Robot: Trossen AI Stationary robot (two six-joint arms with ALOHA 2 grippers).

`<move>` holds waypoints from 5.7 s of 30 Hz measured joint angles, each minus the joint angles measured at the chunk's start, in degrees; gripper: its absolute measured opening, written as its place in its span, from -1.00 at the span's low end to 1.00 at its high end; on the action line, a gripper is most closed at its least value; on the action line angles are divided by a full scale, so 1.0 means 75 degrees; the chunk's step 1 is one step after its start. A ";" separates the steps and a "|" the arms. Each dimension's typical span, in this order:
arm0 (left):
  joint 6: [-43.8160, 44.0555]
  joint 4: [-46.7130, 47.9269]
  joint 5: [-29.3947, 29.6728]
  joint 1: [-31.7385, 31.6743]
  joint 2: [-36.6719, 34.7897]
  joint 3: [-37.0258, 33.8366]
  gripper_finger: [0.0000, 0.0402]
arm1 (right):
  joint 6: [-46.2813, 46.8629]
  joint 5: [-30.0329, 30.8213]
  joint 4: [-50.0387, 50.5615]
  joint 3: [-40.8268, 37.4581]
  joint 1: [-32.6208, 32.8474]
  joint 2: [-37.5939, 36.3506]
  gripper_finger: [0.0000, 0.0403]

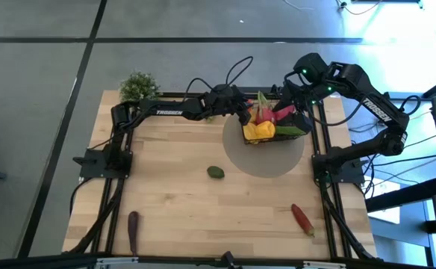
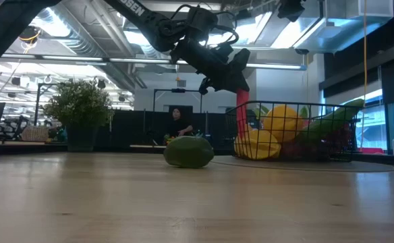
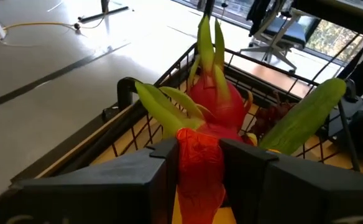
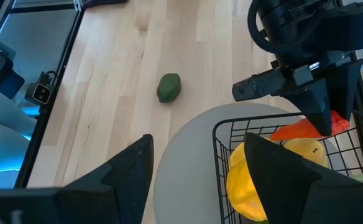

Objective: Build produce basket
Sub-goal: Put the carrot into the wire basket, then put the eggplant into the wire basket

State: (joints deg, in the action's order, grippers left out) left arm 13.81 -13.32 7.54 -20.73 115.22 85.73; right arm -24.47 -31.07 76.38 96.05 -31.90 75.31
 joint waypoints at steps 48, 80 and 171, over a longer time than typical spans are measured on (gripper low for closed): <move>-0.0560 0.0337 -0.0130 -0.0038 -0.0461 -0.0009 -0.33 | 0.0021 0.0006 0.0164 0.0000 0.0000 -0.0006 0.19; 0.6231 1.1646 -0.1630 0.2930 -0.4418 -0.0012 -0.33 | -0.0172 0.0000 0.0172 0.0000 0.1082 0.0770 0.19; 1.5528 0.9832 -0.2367 1.0477 0.0072 -0.1183 -0.86 | 0.0828 0.0000 -0.1301 0.0000 0.1746 0.0968 0.19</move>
State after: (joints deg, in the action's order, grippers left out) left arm 130.26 60.42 -10.21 57.85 115.77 76.86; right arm -18.26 -31.07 66.62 96.05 -18.81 82.56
